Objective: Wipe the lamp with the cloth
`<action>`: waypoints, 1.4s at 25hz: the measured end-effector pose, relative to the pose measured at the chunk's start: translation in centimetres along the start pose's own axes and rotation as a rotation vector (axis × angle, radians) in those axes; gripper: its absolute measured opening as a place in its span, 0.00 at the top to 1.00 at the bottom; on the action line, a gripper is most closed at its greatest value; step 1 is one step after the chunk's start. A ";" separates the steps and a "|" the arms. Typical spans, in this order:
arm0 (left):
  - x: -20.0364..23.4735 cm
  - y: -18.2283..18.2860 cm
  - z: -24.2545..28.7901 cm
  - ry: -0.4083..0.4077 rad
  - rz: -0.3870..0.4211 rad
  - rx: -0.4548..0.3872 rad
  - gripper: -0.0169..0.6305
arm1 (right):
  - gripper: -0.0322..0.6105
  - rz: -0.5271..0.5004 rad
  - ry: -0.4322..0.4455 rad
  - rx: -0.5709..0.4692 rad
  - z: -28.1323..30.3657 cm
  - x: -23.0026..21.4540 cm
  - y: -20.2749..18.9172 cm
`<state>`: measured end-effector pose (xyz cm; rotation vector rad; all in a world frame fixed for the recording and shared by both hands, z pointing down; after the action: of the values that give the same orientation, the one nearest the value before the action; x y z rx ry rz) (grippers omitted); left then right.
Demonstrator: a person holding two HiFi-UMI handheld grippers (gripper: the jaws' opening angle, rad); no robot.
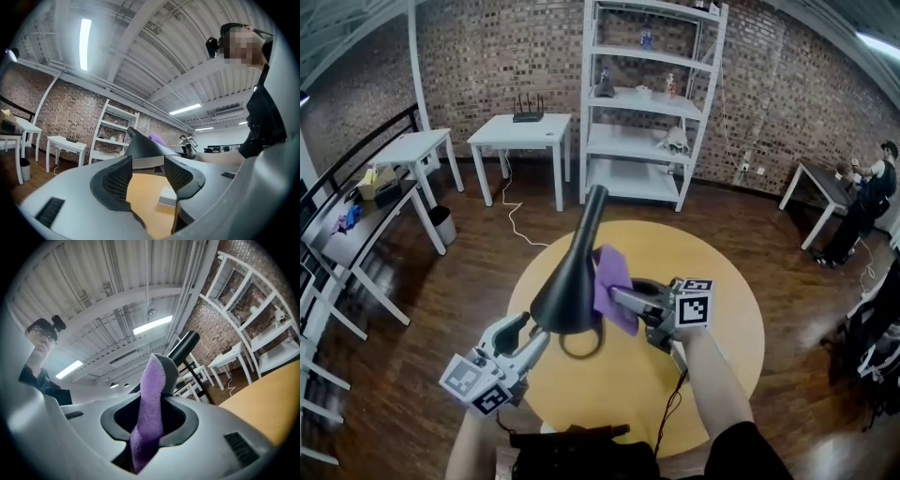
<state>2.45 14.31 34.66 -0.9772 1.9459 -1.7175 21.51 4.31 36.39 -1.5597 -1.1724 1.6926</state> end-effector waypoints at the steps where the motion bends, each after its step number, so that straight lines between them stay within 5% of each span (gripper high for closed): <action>1: -0.2 0.0 0.0 -0.018 0.003 0.010 0.65 | 0.79 -0.002 -0.033 -0.038 0.1 -1.0 1.4; 4: -0.3 0.2 -0.6 -0.048 -0.012 0.005 0.65 | 0.79 0.070 -0.145 -0.206 -0.1 -5.2 5.8; 7: 0.6 1.3 -1.0 -0.048 -0.006 -0.013 0.65 | 0.79 0.259 -0.241 -0.412 0.0 -10.2 9.2; 11: 1.1 1.6 -1.4 -0.051 -0.002 -0.021 0.65 | 0.79 0.385 -0.148 -0.518 1.9 -12.8 11.1; 21: 1.1 2.6 0.5 -0.083 -0.056 -0.020 0.65 | 0.79 0.405 0.006 -0.437 3.3 -10.8 11.4; 30: 1.3 0.5 -1.6 -0.099 -0.087 -0.063 0.65 | 0.79 0.331 0.136 -0.152 3.8 -5.2 3.4; 35: 1.1 0.7 -1.4 -0.094 -0.096 -0.072 0.65 | 0.79 0.337 0.189 -0.133 2.4 -3.1 1.2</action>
<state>0.56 14.58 34.40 -1.1737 1.9407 -1.6302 19.89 0.53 36.71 -2.0445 -0.9844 1.6497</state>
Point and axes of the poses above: the fingertips, and each gripper's own axes: z forward along the fingers, x to its left, y out of its top, the point moved 3 cm from there along -z, backward along the fingers, and after that the axes turned 1 degree about -x, right-handed, at the moved point
